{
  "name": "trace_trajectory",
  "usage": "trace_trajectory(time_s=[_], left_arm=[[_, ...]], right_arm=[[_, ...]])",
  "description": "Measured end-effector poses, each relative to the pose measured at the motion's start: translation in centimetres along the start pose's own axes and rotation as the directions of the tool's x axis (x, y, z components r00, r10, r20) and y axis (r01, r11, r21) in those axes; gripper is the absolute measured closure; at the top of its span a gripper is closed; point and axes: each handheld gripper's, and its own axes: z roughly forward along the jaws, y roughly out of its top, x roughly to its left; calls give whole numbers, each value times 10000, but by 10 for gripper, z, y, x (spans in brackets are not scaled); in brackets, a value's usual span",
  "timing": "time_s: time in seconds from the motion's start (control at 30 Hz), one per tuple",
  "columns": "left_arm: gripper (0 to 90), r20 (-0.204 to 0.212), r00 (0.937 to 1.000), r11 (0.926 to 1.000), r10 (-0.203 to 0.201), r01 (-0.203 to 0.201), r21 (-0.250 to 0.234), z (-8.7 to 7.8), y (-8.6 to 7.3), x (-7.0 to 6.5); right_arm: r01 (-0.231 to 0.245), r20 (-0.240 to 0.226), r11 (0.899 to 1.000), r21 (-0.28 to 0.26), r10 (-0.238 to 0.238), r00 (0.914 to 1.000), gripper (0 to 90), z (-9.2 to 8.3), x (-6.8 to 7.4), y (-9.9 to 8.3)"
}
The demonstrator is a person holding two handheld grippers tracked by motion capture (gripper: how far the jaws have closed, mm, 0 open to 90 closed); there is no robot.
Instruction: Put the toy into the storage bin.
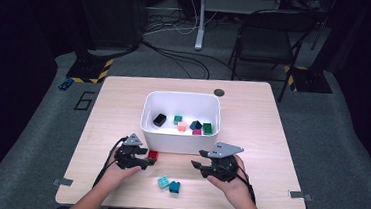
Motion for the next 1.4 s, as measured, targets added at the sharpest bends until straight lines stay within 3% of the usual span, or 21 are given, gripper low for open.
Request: trace_trajectory(time_s=[0.23, 0.3, 0.4, 0.47, 0.53, 0.6, 0.9, 1.17, 1.4], left_arm=[[399, 283, 9991, 9995, 319, -322, 69, 10, 3, -7], [412, 270, 9977, 9981, 622, -622, -8, 15, 5, -13], [472, 249, 9947, 9950, 996, -998, 53, 20, 8, -18], [496, 278, 9945, 9948, 1006, -1011, 154, 21, 8, -20], [575, 206, 9920, 9918, 1244, -1250, 279, 23, 7, -23], [581, 153, 9901, 9896, 1398, -1402, 317, 22, 8, -24], [585, 352, 9857, 9863, 1648, -1649, 3, 6, 17, -30], [585, 614, 9831, 9845, 1724, -1699, -435, -21, 38, -40], [585, 680, 9792, 9810, 1912, -1882, -479, -31, 50, -46]], right_arm=[[-94, 40, 10000, 6, 94, 9999, 516, 0, 0, -1], [-43, 44, 10000, -12, 43, 10000, 516, -1, -1, -1], [-118, 59, 9999, -21, 118, 9999, 516, -1, -2, -2], [-119, 62, 9999, -26, 119, 9999, 516, -1, -2, -2], [-122, 65, 9999, -8, 122, 9999, 515, -1, -2, -3], [-119, 63, 9999, 1, 119, 9999, 515, -1, -3, -3], [-107, 50, 9999, 100, 106, 9999, 515, 1, -2, -5], [-172, 49, 9996, 211, 171, 9998, 515, 3, -3, -8], [-222, 40, 9994, 271, 221, 9997, 515, 4, -4, -9]])
